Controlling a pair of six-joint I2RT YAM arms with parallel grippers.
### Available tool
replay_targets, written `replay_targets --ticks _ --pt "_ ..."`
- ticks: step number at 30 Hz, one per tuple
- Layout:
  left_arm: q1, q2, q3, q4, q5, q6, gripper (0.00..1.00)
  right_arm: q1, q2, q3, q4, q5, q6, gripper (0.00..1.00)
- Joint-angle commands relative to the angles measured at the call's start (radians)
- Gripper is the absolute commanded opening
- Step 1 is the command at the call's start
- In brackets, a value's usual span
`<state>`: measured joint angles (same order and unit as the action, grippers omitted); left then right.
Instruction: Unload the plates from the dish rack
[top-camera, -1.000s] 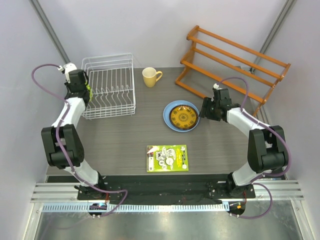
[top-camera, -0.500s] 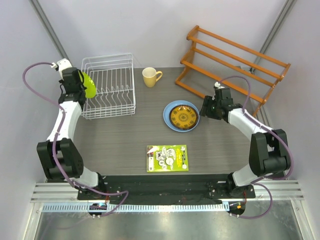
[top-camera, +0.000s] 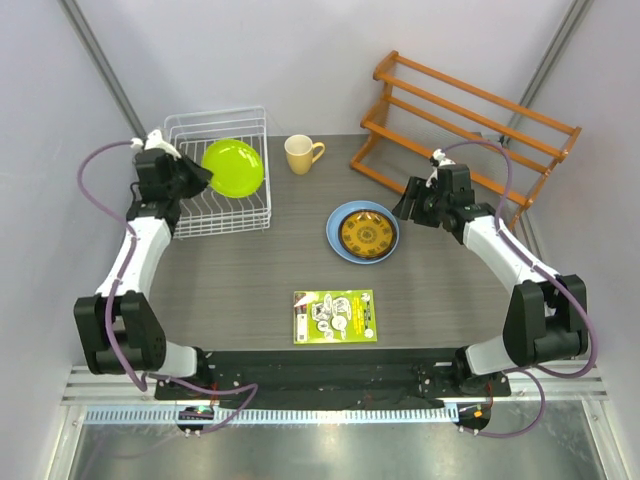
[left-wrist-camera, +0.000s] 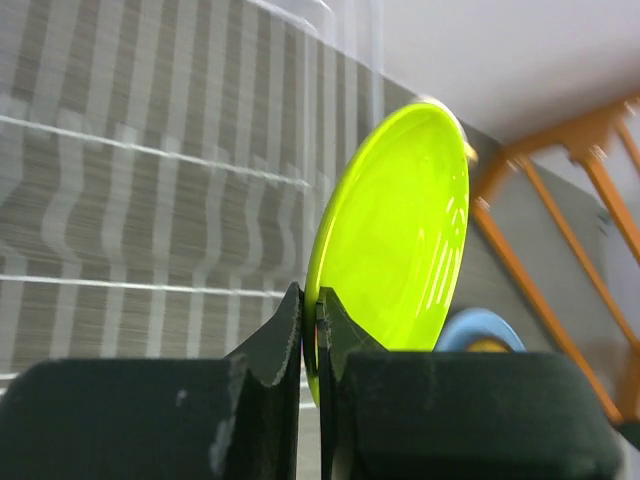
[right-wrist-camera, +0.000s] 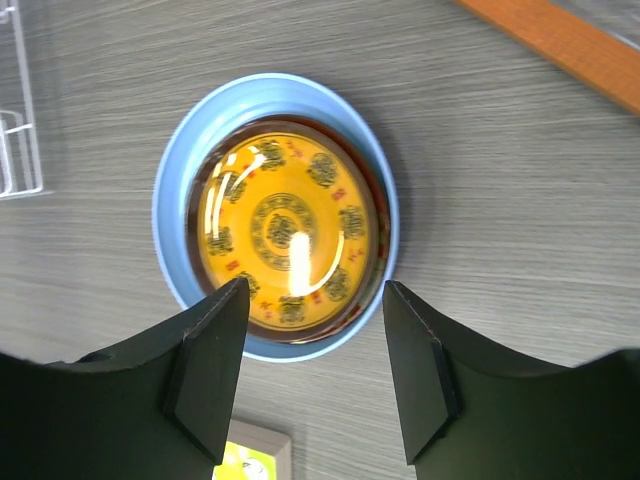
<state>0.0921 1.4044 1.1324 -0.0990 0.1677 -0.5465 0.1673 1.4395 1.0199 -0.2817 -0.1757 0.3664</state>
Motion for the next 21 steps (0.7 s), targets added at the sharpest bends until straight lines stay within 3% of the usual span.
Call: replay_targets --ticks 1,6,21 --pt "-0.067 0.031 -0.037 0.191 0.259 -0.141 0.0 0.008 -0.04 0.039 0.055 -0.109 0.04 0.62" --pt "-0.175 0.07 -0.052 0.262 0.346 -0.182 0.0 0.028 -0.039 0.039 0.087 -0.16 0.057 0.62" --pt "-0.394 0.157 -0.114 0.301 0.312 -0.184 0.0 0.075 -0.059 0.039 0.194 -0.255 0.128 0.63"
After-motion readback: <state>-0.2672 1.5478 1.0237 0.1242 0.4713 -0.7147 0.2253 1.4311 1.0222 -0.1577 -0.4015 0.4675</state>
